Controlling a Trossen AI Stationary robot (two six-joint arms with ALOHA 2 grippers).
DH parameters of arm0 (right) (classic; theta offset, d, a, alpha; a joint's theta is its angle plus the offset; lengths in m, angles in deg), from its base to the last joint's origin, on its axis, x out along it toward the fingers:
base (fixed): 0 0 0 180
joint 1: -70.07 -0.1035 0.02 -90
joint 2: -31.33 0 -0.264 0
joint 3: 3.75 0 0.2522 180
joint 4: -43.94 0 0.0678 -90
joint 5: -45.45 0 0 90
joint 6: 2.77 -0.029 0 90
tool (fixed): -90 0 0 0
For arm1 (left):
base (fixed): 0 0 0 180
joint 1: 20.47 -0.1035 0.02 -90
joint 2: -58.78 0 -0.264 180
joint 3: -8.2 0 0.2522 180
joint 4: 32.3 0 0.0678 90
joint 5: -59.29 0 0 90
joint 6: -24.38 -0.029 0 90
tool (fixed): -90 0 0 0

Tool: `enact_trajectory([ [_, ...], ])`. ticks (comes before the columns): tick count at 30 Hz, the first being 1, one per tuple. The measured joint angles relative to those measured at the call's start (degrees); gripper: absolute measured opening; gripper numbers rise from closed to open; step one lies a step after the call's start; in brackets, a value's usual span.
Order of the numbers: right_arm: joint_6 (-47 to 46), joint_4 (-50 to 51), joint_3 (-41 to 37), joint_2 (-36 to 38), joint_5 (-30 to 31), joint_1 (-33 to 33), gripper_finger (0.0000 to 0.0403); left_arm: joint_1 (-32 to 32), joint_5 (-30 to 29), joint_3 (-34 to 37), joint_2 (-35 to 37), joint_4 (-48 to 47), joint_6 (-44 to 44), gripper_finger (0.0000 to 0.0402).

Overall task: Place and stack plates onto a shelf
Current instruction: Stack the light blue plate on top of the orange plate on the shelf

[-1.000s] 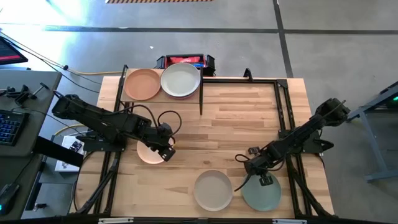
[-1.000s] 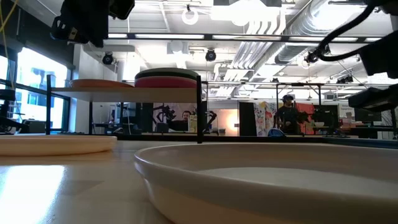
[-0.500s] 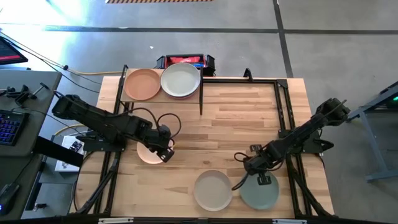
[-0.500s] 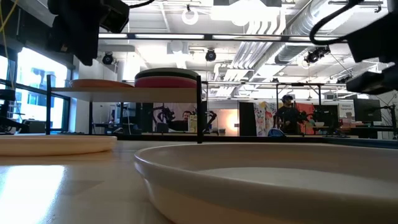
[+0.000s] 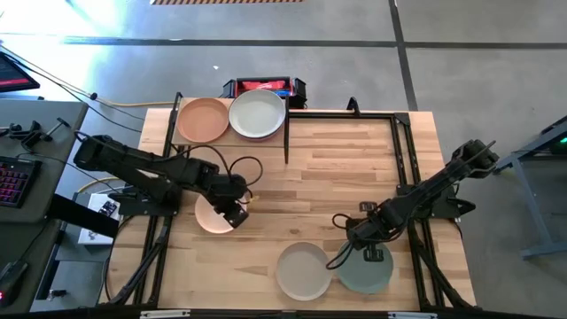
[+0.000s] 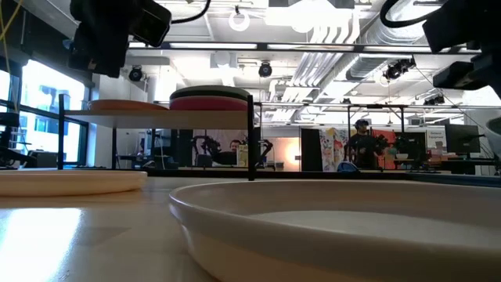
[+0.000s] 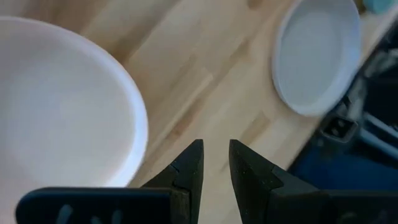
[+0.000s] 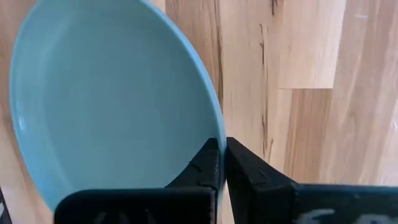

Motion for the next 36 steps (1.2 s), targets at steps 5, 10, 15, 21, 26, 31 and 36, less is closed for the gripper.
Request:
enact_trajectory([
  [5, -1.56, 2.2, 1.68, 0.0, 0.02, 0.0, 0.0, -1.08, 0.6, 0.0, 0.0, -0.02, -4.84, 0.0054],
  [10, -4.47, 3.33, 3.43, 0.0, 1.71, 0.0, 0.0, -2.8, 0.38, 0.0, 0.0, -0.02, -8.33, 0.006],
  [15, -6.49, 6.53, 5.91, 0.0, 4.47, 0.0, 0.0, -5.31, 0.54, 0.0, 0.0, -0.02, -12.85, 0.0088],
  [21, -10.63, 10.29, 9.04, 0.0, 5.92, 1.11, 0.0, -8.57, 0.58, 0.0, 0.0, 2.96, -14.15, 0.0127],
  [26, -13.41, 10.86, 12.05, 0.02, 5.97, 5.63, 0.0, -10.73, 0.05, 0.0, 0.0, 11.3, -11.84, 0.0133],
  [31, -12.32, 11.7, 15.04, 0.02, 5.97, 11.54, 0.0, -11.45, -3.25, -0.02, 0.0, 20.29, -10.05, 0.0133],
  [36, -8.4, 12.16, 17.72, 0.02, 7.33, 17.71, 0.0, -11.8, -4.97, -0.02, -0.28, 25.53, -7.42, 0.0133],
])
